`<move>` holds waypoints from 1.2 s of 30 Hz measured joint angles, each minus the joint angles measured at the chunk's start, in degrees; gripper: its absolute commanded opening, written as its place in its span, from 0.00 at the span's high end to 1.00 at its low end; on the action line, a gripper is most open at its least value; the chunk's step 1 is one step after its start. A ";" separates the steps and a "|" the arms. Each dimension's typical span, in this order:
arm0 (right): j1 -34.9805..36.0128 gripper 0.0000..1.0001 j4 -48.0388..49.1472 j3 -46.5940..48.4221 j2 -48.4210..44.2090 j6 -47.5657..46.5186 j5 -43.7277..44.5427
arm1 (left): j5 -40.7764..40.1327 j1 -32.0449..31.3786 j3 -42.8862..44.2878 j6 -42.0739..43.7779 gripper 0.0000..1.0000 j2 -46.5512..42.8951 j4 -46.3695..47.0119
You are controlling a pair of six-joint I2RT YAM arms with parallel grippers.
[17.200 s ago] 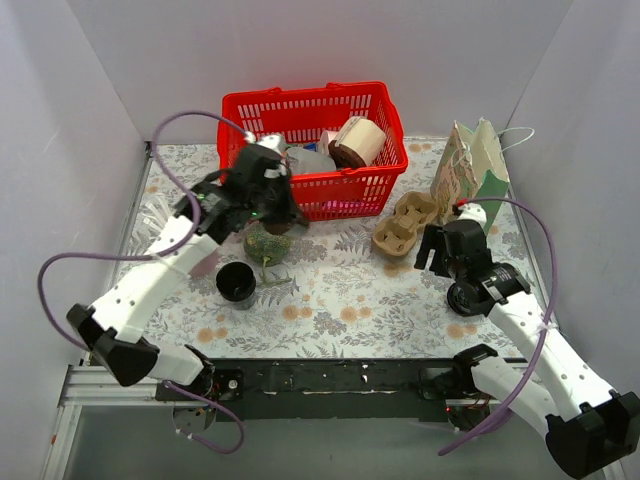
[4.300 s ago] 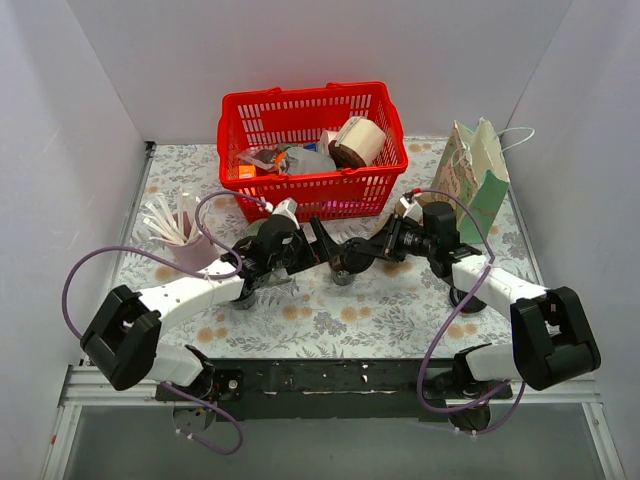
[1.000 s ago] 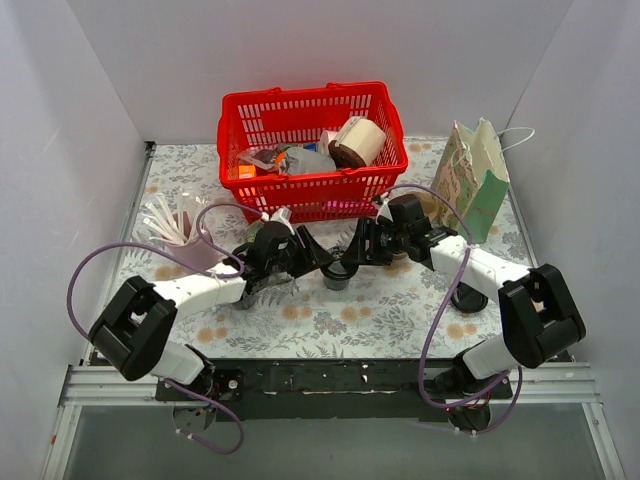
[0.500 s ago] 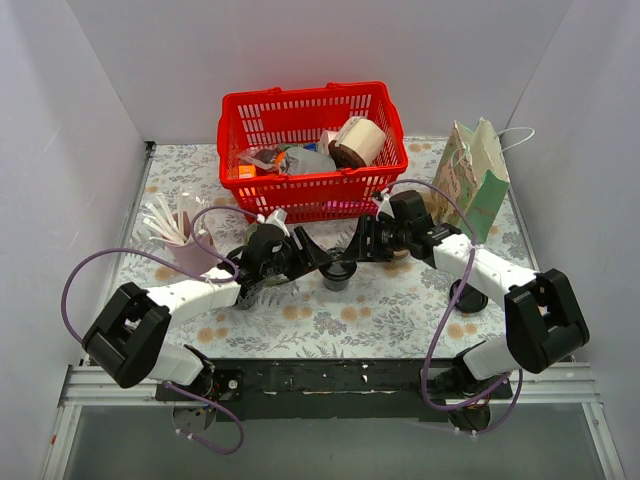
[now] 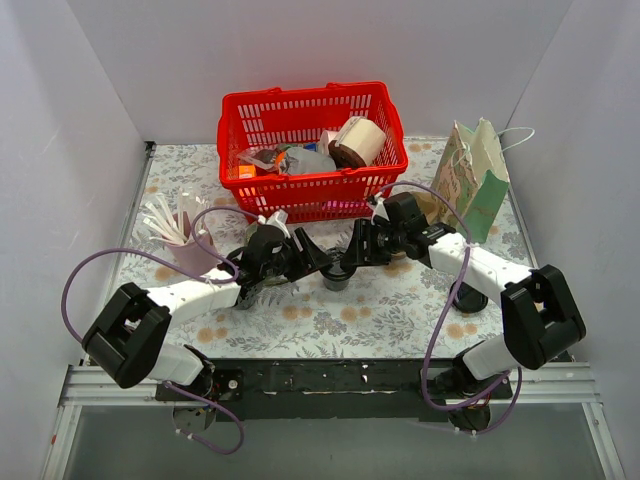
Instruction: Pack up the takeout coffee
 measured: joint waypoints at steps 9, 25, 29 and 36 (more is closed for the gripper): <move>0.31 0.54 1.86 -0.46 1.42 0.09 0.59 | -0.50 0.20 -0.68 -0.07 0.57 0.00 -1.09; 0.31 0.62 27.50 -15.19 -3.15 0.85 1.77 | 0.24 0.79 -3.91 -1.38 0.61 -0.24 4.09; 0.52 0.62 34.67 -18.27 -3.13 -0.52 2.38 | 0.26 0.85 -3.93 -1.42 0.59 -0.24 4.20; 2.43 0.55 40.96 -19.63 -1.97 -2.73 6.49 | 0.20 1.49 -3.93 -1.68 0.55 -0.24 4.00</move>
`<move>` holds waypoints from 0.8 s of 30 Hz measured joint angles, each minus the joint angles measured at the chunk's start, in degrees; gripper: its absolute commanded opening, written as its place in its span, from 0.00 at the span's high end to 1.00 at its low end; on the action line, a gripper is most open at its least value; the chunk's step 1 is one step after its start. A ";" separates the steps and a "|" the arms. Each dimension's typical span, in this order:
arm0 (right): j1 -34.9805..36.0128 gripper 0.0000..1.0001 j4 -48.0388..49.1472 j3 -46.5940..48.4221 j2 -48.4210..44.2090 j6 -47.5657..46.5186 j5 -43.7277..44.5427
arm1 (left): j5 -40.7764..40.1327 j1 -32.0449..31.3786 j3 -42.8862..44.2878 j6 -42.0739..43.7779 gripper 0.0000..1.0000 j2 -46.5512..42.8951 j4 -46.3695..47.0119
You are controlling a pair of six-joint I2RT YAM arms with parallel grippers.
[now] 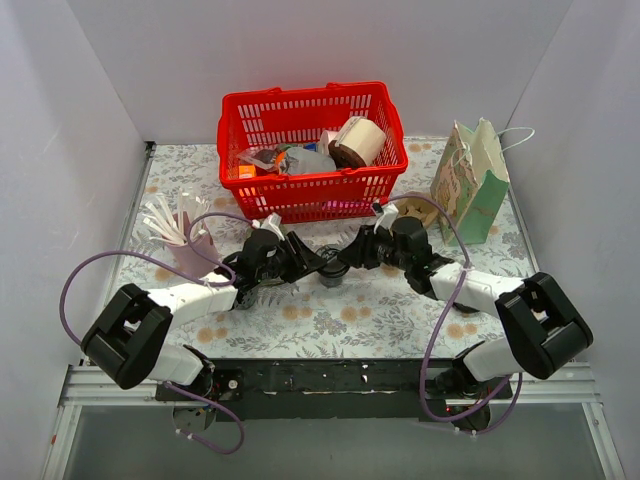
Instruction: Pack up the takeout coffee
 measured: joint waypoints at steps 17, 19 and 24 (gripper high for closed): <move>0.50 0.30 -38.32 19.82 0.37 4.81 5.88 | 1.40 0.00 0.98 -0.57 0.12 -0.46 -3.61; 0.50 0.30 -39.19 20.83 0.42 4.98 5.66 | 1.40 0.00 1.55 -0.37 0.10 -0.96 -3.89; 0.50 0.29 -41.38 23.32 0.92 5.88 5.03 | 0.85 0.00 3.28 0.20 0.06 -2.05 -4.28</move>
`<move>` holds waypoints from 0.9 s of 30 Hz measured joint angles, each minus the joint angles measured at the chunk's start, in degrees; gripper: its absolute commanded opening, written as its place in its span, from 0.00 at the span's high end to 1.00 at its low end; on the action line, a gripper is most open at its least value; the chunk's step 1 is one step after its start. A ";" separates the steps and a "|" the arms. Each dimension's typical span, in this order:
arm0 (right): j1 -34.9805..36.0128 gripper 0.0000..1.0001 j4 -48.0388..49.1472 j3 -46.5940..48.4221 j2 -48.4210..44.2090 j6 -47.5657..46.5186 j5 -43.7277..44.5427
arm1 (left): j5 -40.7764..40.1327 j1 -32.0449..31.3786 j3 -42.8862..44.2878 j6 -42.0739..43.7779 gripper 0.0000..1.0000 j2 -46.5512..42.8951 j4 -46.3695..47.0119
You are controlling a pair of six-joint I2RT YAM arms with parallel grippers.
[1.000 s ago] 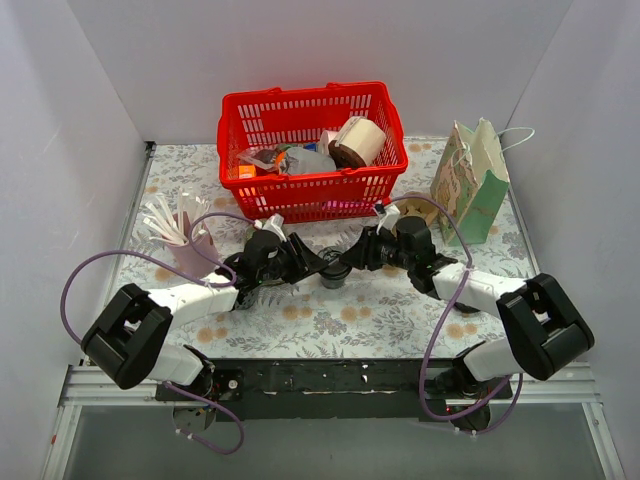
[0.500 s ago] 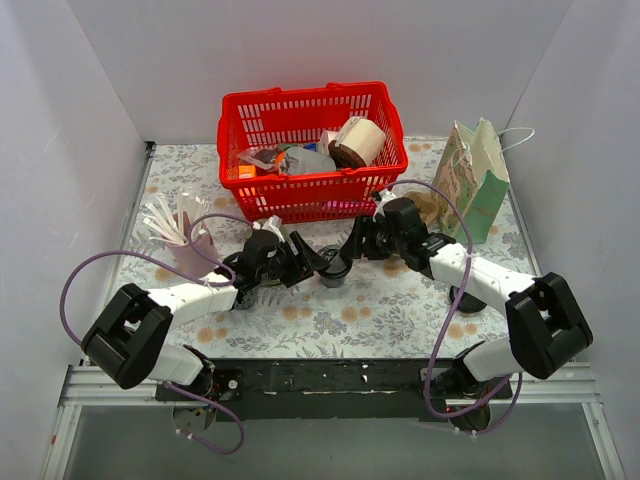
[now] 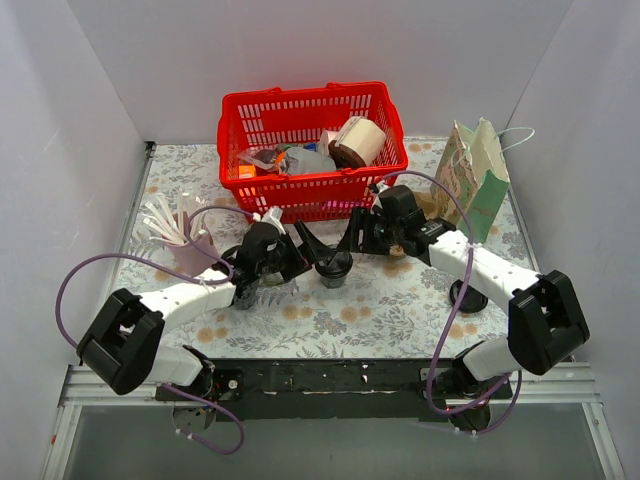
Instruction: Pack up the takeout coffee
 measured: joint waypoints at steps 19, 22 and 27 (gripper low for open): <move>2.01 0.42 -3.98 -0.72 2.12 5.97 -0.92 | -3.58 0.00 5.05 2.47 0.31 4.46 -3.89; 2.08 0.50 -3.85 -0.87 2.40 6.88 -1.09 | -2.75 0.00 4.98 2.43 0.35 4.87 -3.76; 1.99 0.63 -1.16 -2.34 2.38 8.98 -2.10 | -1.18 0.00 4.07 1.88 0.50 5.84 -2.51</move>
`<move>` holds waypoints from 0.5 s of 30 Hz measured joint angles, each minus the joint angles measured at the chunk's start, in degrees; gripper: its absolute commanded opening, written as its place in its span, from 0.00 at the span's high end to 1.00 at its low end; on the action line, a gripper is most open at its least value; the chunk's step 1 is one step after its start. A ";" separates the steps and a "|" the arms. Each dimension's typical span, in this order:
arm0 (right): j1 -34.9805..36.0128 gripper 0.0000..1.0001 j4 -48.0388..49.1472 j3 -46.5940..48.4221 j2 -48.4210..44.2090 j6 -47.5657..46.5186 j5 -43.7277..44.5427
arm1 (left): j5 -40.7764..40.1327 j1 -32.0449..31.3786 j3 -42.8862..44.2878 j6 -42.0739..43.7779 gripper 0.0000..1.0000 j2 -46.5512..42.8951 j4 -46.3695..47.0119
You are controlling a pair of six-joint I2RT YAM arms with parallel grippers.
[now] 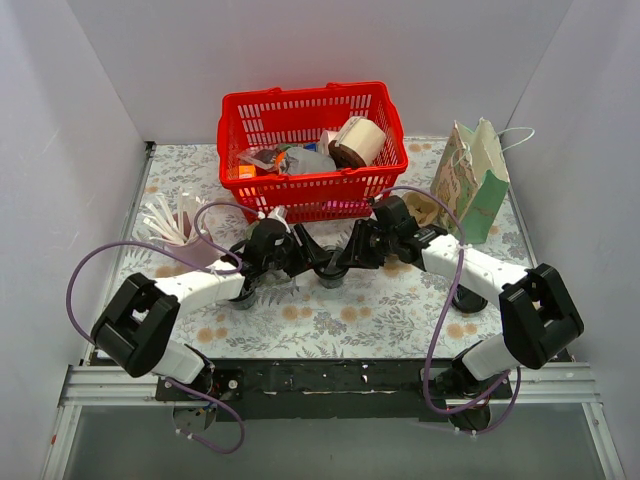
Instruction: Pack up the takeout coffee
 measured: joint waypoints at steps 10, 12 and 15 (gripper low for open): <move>-0.59 0.79 3.89 -2.34 -0.59 2.64 -0.72 | 0.98 0.55 -0.68 -0.48 0.54 0.72 1.25; -0.90 0.82 4.59 -2.89 -0.70 2.95 -1.03 | 0.98 0.55 -0.72 -0.63 0.54 0.72 1.33; -1.55 0.85 5.81 -3.76 -0.81 3.28 -2.01 | 1.05 0.55 -0.83 -0.90 0.54 0.72 1.51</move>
